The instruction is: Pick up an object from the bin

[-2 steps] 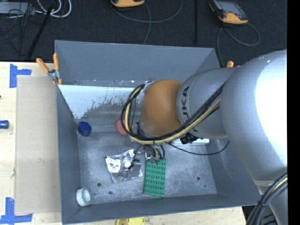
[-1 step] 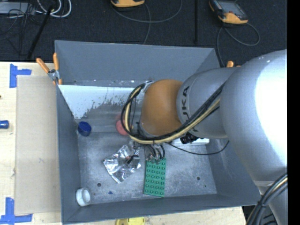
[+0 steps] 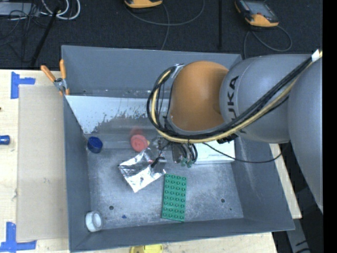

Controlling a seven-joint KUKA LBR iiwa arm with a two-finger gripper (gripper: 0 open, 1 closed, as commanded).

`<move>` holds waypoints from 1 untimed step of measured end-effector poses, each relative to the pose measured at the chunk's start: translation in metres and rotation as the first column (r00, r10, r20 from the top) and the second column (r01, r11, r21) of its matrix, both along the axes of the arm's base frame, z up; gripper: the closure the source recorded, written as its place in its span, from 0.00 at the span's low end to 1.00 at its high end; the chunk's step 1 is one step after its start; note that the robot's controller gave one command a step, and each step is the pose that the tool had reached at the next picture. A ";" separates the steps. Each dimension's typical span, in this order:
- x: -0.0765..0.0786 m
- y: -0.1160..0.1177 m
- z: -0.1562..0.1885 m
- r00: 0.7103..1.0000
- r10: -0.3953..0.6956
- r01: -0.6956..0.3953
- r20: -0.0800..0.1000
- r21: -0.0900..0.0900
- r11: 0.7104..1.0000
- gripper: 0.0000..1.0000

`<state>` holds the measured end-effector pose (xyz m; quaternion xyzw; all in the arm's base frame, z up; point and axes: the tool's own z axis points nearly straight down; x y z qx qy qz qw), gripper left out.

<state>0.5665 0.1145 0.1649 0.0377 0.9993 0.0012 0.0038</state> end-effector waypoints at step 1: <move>0.001 0.000 0.011 1.000 -0.002 0.002 -0.006 -0.001 1.000 1.00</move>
Offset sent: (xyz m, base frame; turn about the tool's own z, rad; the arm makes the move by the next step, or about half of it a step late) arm 0.0000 0.0000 0.0109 0.0000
